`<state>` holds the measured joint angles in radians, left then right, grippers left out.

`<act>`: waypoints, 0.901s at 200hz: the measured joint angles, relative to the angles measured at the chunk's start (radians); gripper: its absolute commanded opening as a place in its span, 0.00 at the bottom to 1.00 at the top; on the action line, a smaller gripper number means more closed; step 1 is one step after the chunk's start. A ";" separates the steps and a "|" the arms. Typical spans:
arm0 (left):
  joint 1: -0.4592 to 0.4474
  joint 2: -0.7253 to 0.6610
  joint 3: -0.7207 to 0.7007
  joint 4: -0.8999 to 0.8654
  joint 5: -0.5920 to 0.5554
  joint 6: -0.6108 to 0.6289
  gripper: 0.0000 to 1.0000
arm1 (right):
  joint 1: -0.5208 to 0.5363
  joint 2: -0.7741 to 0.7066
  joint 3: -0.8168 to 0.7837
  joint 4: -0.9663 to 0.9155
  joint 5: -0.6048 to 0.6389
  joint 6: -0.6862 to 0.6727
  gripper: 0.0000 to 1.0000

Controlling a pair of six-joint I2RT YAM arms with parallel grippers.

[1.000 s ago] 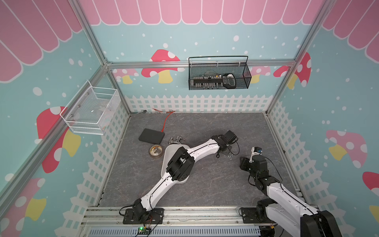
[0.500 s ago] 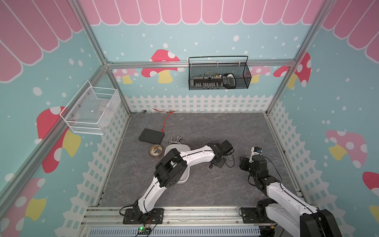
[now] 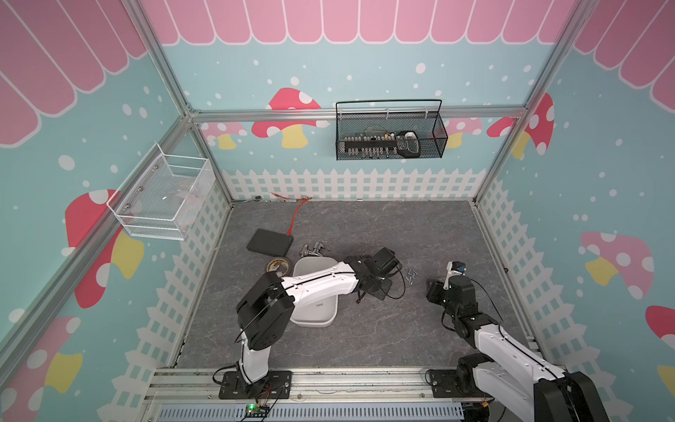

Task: Put the screws on the desktop into the storage box
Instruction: Pick up the screw from the center of the board, then place the screw in the storage box.

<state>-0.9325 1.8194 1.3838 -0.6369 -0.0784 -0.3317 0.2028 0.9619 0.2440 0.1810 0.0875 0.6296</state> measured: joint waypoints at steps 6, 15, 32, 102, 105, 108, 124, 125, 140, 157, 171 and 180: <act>0.012 -0.038 -0.029 0.003 0.000 -0.005 0.00 | 0.000 0.001 0.000 0.000 0.000 0.000 0.51; 0.035 -0.104 -0.084 0.015 -0.001 -0.013 0.00 | 0.000 0.004 0.000 0.000 -0.001 0.000 0.51; 0.094 -0.232 -0.195 0.033 -0.006 -0.037 0.00 | 0.000 0.010 0.000 0.001 -0.003 0.000 0.51; 0.337 -0.456 -0.524 0.082 0.007 -0.115 0.46 | 0.000 0.027 0.000 0.003 -0.008 -0.002 0.52; 0.337 -0.455 -0.525 0.082 0.009 -0.115 0.48 | 0.000 0.027 0.000 0.003 -0.008 -0.001 0.53; 0.337 -0.453 -0.525 0.082 0.011 -0.116 0.49 | 0.000 0.027 0.000 0.003 -0.009 -0.002 0.53; 0.337 -0.453 -0.520 0.085 0.013 -0.124 0.53 | 0.000 0.029 0.000 0.003 -0.011 -0.004 0.54; 0.337 -0.453 -0.520 0.085 0.013 -0.124 0.54 | 0.000 0.029 0.000 0.003 -0.011 -0.004 0.54; 0.337 -0.468 -0.515 0.089 0.011 -0.127 0.57 | 0.000 0.034 0.000 0.003 -0.011 -0.005 0.55; 0.341 -0.522 -0.515 0.089 0.012 -0.127 0.61 | 0.000 0.042 0.000 0.003 -0.012 -0.006 0.55; 0.348 -0.599 -0.515 0.089 0.015 -0.121 0.62 | 0.000 0.051 0.000 0.003 -0.014 -0.008 0.56; 0.354 -0.659 -0.516 0.093 0.019 -0.111 0.63 | 0.000 0.057 0.000 0.003 -0.017 -0.008 0.56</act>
<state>-0.5781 1.1606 0.8677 -0.5434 -0.0593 -0.4431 0.2028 1.0187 0.2440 0.1844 0.0704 0.6212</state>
